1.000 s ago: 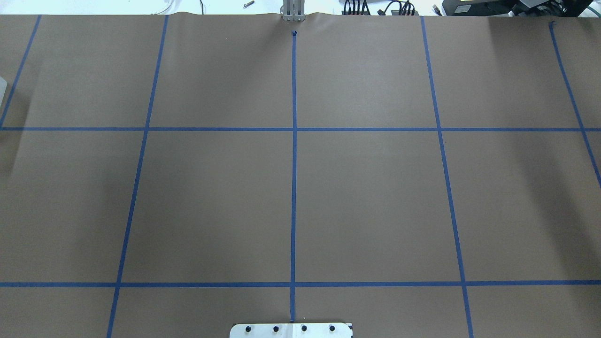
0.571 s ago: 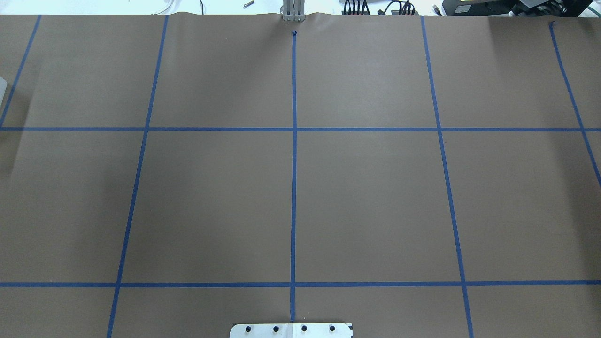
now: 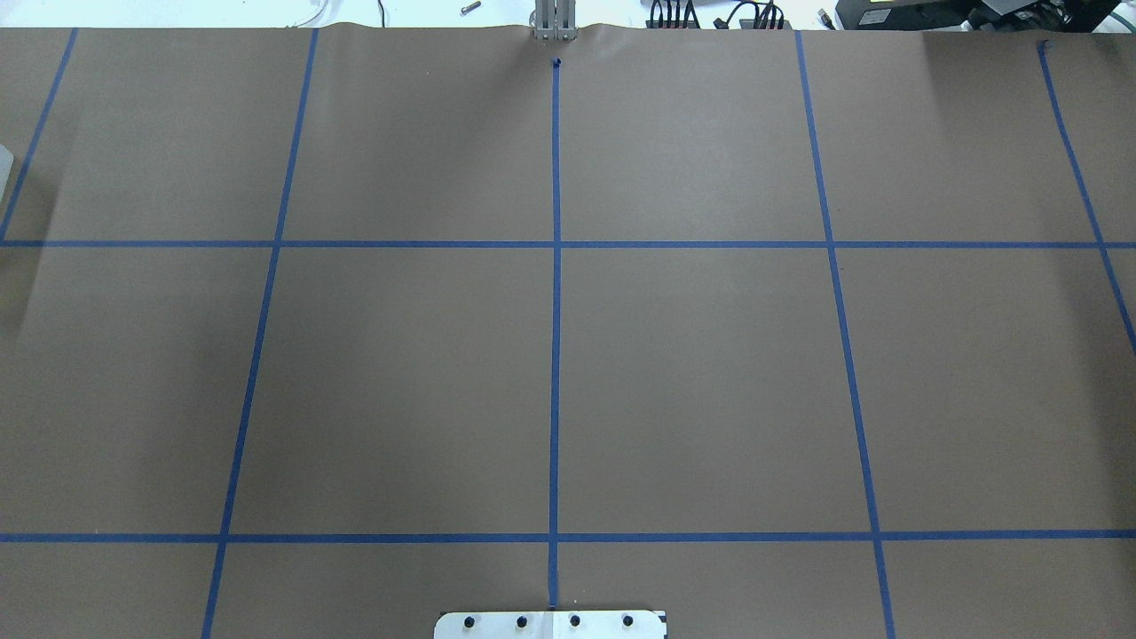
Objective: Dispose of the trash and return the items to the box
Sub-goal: 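Carry the purple cloth with the right gripper into the pink tray, release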
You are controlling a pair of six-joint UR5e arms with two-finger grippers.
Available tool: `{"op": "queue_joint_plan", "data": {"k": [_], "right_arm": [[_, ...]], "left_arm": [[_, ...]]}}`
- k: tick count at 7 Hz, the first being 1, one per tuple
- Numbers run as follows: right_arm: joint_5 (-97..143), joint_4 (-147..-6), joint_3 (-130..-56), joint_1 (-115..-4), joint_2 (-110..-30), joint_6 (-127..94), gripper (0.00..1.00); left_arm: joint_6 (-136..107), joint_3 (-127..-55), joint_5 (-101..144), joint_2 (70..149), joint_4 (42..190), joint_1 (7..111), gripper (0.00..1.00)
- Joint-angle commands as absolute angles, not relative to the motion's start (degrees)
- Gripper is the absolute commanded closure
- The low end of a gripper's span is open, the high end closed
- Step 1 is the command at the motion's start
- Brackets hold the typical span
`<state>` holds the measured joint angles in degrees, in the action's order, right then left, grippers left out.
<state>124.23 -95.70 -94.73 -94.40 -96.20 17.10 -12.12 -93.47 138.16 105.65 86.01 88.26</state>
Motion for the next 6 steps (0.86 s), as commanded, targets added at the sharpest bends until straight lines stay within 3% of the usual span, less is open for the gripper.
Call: {"op": "queue_joint_plan", "data": {"k": [1,2,4,6], "right_arm": [[125.59,-91.86,-92.30,-90.10,-96.15,13.01,1.00],[127.16,-89.84,-91.42,-89.04,-96.07,12.05,1.00],[129.54,-84.94,-92.19,-87.63,-95.63,8.01,0.00],[133.49,-85.85,-98.49,-88.76,-95.10,7.74,0.00]], "left_arm": [[-12.13,-93.34,138.08,105.73,86.04,87.89,0.01],[-12.13,-93.25,138.16,105.73,86.04,87.89,0.01],[-12.30,-93.16,138.25,105.64,85.78,87.89,0.01],[-12.30,-93.42,138.16,105.56,85.43,87.89,0.01]]}}
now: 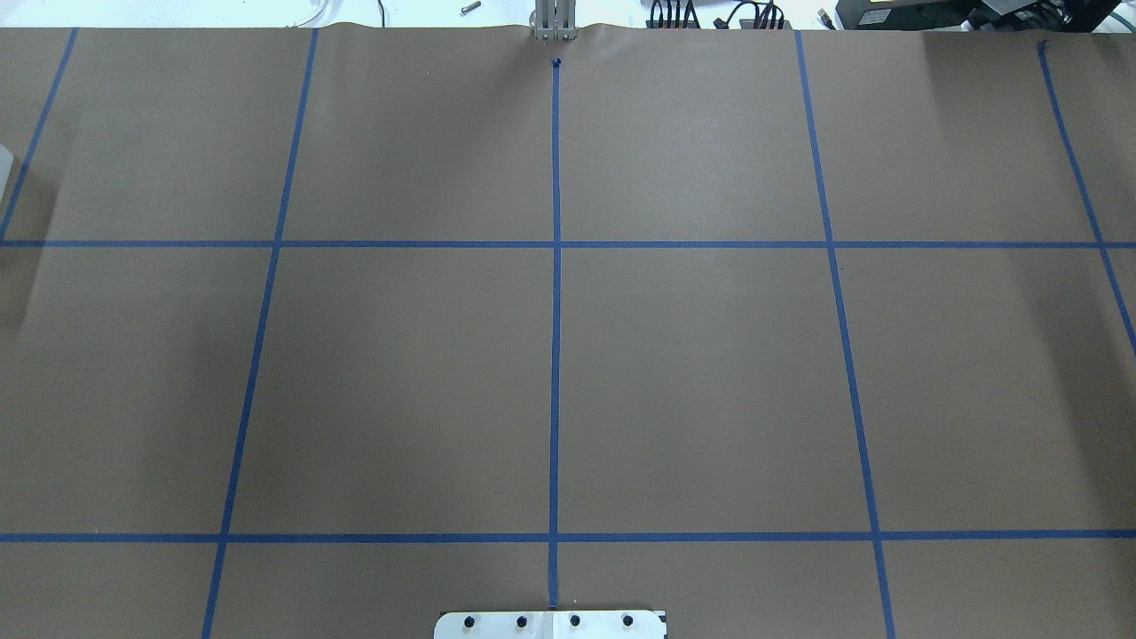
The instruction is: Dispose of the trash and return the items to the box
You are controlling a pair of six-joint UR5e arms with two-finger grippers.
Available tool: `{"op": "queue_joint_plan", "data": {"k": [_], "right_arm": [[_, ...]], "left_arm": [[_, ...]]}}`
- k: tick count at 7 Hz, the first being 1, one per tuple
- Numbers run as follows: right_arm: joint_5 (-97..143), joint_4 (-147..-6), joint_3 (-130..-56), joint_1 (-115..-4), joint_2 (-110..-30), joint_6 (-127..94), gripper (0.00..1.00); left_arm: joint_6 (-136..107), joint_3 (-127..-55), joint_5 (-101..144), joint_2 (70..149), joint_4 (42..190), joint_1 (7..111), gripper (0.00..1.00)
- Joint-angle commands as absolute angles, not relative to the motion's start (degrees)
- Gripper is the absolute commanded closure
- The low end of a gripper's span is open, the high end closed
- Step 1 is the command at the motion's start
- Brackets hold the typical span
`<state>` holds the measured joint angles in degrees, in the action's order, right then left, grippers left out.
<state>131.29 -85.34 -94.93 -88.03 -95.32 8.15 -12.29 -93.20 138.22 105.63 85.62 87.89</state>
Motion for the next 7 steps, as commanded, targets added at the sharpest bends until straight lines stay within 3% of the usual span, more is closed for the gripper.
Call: {"op": "queue_joint_plan", "data": {"k": [1,3,7], "right_arm": [[134.29,-88.22,-101.74,-91.64,-95.01,7.65,0.00],[134.21,-105.03,-111.84,-93.07,-93.09,7.73,0.00],[131.84,-105.65,-113.29,-93.25,-96.49,9.22,0.00]], "left_arm": [[-12.13,-93.60,138.25,105.38,85.86,87.89,0.01],[-11.34,-97.28,138.25,97.60,86.04,88.33,0.01],[-8.10,-100.99,137.29,85.57,94.09,88.68,0.01]]}}
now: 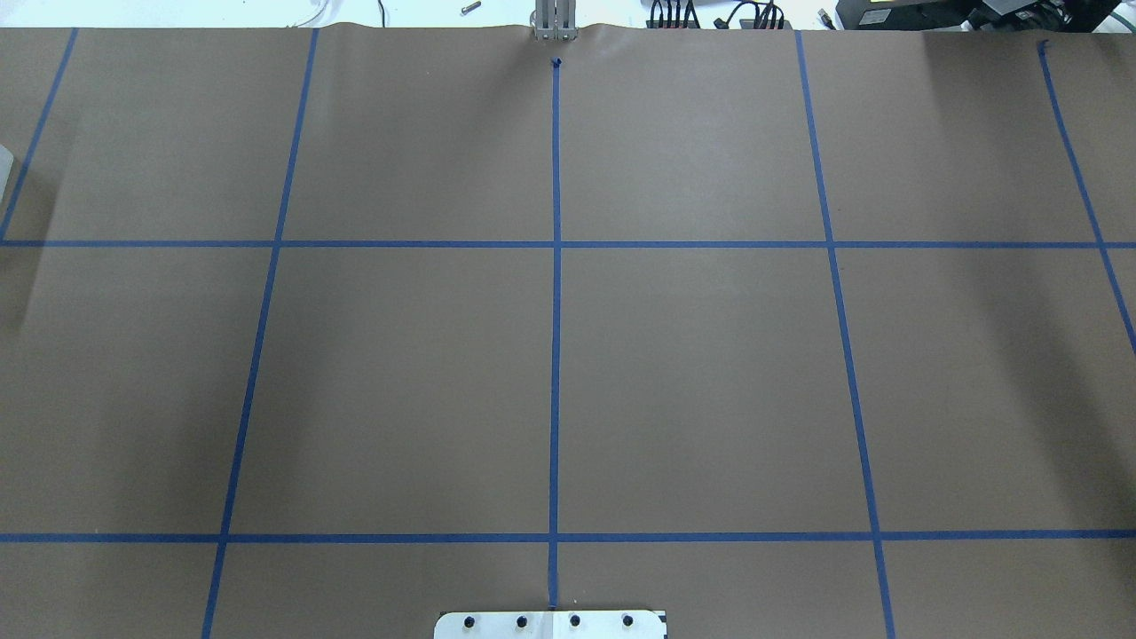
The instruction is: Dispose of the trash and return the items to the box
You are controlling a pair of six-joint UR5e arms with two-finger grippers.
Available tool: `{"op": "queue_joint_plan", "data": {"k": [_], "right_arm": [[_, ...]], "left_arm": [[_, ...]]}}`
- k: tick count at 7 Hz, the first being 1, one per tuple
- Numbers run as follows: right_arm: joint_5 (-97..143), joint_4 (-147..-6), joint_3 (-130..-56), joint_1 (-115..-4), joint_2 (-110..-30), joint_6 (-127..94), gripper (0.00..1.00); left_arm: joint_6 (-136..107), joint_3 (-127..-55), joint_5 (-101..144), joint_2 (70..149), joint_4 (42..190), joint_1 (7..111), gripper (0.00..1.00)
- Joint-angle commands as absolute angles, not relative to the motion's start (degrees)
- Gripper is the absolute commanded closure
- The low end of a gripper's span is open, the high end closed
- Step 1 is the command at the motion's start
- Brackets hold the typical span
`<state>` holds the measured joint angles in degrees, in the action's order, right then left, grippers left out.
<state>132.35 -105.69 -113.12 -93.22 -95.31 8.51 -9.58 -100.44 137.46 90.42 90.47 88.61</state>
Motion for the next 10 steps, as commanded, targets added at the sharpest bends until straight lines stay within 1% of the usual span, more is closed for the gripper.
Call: {"op": "queue_joint_plan", "data": {"k": [1,3,4,6,10], "right_arm": [[131.84,-105.64,-113.29,-93.25,-96.94,9.14,0.00],[132.01,-105.65,-113.20,-93.25,-97.29,9.14,0.00],[132.01,-105.64,-113.20,-93.25,-97.38,9.14,0.00],[132.10,-105.64,-113.20,-93.16,-97.47,9.14,0.00],[132.36,-105.64,-113.20,-93.16,-98.26,9.14,0.00]], "left_arm": [[-6.61,-101.07,136.33,80.91,98.92,89.20,0.01],[-6.42,-101.16,137.02,78.59,99.58,91.13,0.01],[-6.33,-101.34,136.76,79.53,100.45,91.14,0.01],[-6.50,-101.43,136.41,78.67,103.26,91.23,0.01],[-6.50,-101.25,136.32,78.58,103.27,91.23,0.01]]}}
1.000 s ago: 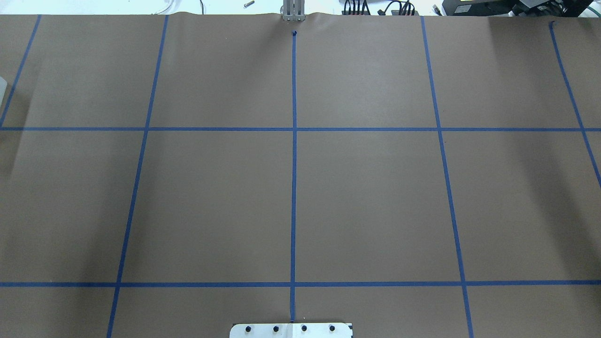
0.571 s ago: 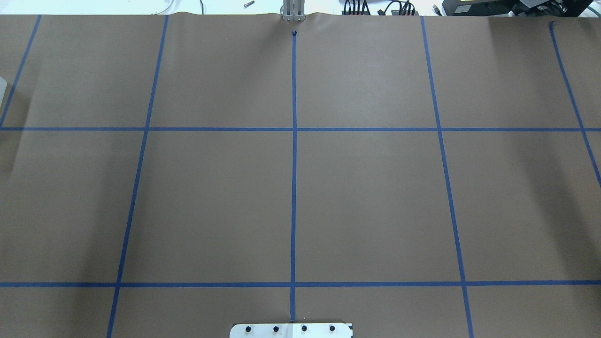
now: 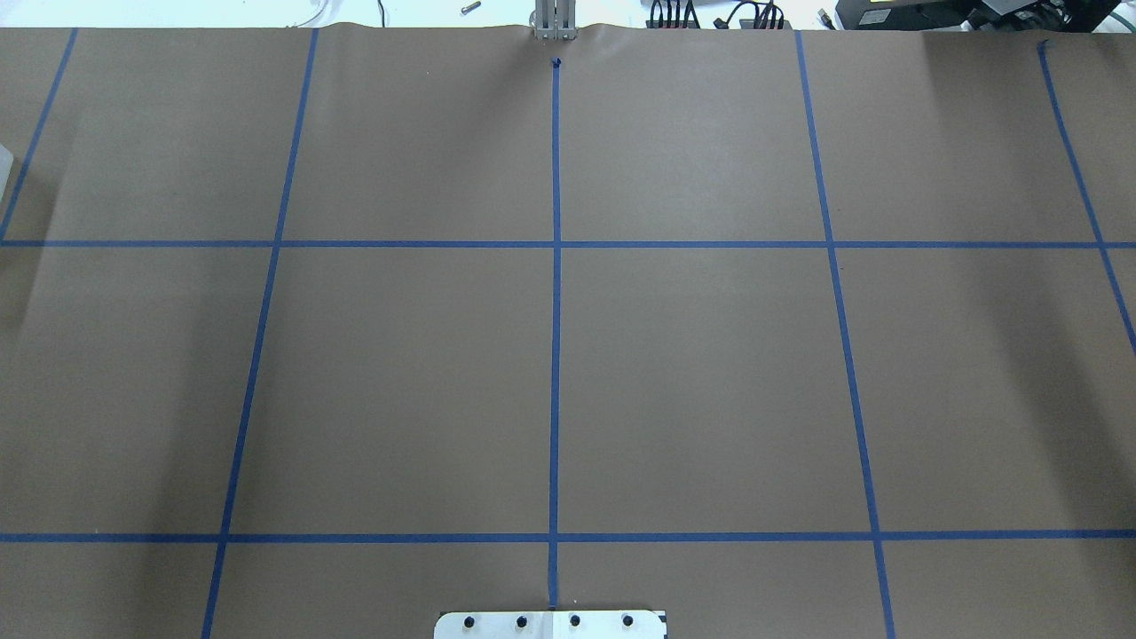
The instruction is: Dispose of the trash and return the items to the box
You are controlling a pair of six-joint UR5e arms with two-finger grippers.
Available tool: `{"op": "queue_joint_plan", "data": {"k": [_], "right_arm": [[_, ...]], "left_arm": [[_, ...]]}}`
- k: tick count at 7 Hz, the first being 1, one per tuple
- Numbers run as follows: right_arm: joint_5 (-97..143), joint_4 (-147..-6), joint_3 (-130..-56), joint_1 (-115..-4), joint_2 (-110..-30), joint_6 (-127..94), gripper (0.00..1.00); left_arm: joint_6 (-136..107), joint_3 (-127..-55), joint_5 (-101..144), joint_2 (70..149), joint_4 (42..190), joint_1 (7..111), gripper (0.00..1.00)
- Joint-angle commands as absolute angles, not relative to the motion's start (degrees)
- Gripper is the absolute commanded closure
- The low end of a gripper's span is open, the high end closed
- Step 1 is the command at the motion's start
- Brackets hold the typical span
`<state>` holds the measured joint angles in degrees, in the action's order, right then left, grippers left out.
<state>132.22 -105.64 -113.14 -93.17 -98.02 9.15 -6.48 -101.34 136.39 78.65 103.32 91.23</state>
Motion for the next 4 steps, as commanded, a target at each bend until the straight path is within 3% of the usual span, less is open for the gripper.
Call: {"op": "queue_joint_plan", "data": {"k": [1,4], "right_arm": [[132.36,-105.56,-113.64,-93.16,-98.96,9.14,0.00],[132.45,-105.56,-114.52,-93.16,-99.40,9.14,0.00]], "left_arm": [[-6.50,-101.25,136.32,78.40,103.27,91.23,0.01],[-6.50,-100.81,136.32,76.74,103.27,91.23,0.01]]}}
